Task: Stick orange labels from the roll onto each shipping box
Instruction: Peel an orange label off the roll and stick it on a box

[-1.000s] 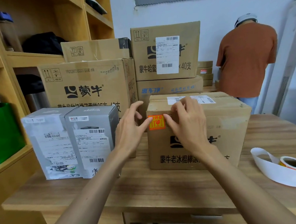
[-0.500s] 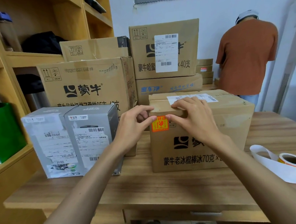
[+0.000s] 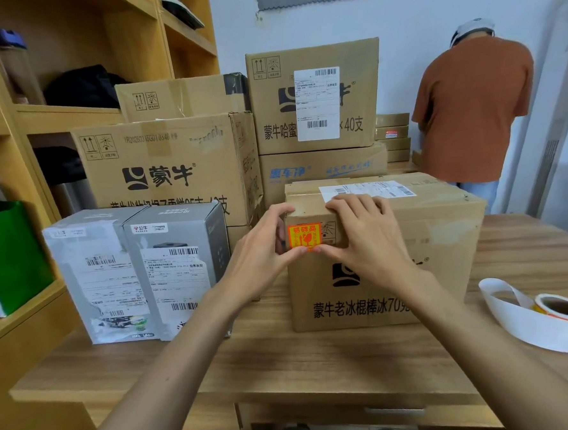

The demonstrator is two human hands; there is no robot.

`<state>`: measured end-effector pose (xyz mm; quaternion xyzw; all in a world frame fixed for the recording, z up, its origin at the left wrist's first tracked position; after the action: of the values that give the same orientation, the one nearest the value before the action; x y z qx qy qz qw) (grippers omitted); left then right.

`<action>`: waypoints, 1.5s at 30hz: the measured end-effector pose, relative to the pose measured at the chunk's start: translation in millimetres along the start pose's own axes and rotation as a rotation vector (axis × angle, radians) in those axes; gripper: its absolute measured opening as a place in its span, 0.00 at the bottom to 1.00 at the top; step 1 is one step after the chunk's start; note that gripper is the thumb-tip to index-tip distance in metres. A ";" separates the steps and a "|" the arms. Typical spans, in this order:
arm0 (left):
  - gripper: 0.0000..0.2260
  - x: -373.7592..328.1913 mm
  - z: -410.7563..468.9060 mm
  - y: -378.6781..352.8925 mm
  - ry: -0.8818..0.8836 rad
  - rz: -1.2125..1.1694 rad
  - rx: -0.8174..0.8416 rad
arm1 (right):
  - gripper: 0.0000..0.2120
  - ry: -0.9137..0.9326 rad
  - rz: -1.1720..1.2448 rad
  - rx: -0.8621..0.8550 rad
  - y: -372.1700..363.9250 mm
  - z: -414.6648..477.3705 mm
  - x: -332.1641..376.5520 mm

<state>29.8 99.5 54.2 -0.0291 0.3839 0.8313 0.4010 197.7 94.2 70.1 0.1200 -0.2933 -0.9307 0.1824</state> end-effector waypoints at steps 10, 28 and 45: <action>0.23 6.3 -0.7 6.0 -0.023 -0.119 0.035 | 0.30 0.019 0.055 -0.015 1.1 -1.8 -2.6; 0.25 -46.2 -26.8 4.1 -0.147 -0.015 -0.003 | 0.25 -0.044 0.415 0.144 33.0 -16.2 -27.6; 0.18 -11.0 13.9 -5.5 0.377 -0.435 0.083 | 0.45 -0.399 -0.108 0.157 100.5 -81.7 -16.3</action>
<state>44.6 103.7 64.5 -0.2482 0.4701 0.6894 0.4921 266.5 -16.6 65.9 -0.0371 -0.3882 -0.9188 0.0606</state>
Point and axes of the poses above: each hand's wrist, its own z-axis towards the middle knuckle, its own y-axis out of the back of the hand, x = y × z, the point moved 8 cm from there along z, towards the middle knuckle
